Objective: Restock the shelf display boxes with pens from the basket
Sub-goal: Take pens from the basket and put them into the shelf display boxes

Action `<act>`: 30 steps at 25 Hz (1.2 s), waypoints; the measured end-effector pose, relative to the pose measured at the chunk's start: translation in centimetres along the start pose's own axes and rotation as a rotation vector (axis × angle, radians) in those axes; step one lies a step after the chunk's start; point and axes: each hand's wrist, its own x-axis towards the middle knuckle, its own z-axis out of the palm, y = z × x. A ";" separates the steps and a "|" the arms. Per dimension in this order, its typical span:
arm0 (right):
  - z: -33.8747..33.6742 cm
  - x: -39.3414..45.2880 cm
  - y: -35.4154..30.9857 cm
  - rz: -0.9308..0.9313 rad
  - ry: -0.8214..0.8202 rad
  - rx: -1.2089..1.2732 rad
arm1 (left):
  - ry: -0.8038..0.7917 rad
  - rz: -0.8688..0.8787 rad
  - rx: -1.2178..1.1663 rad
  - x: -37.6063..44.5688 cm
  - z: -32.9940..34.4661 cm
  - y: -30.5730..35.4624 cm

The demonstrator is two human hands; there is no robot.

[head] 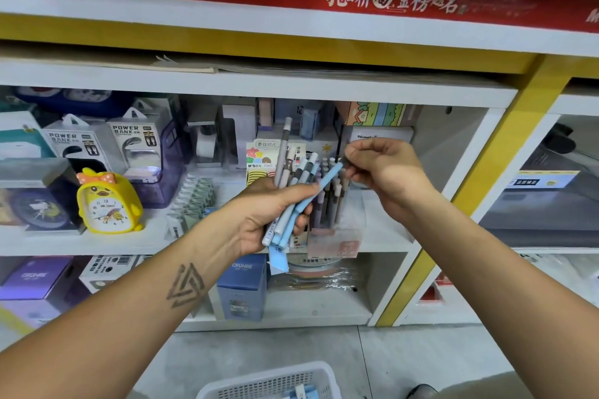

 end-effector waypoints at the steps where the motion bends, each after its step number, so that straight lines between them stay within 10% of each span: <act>1: -0.6 0.3 -0.2 -0.005 0.077 0.015 | 0.026 0.005 -0.024 0.0 0.0 0.1; 9: -3.5 0.1 1.6 -0.431 0.054 -0.812 | 0.122 -0.003 -0.042 0.1 0.8 0.1; 26: -2.7 1.3 3.9 -0.490 -0.117 -1.231 | 0.043 -0.014 -0.020 0.0 1.3 -0.5; 30: -1.1 0.1 2.5 -0.317 -0.033 -0.718 | 0.018 -0.011 -0.002 0.2 1.2 -0.5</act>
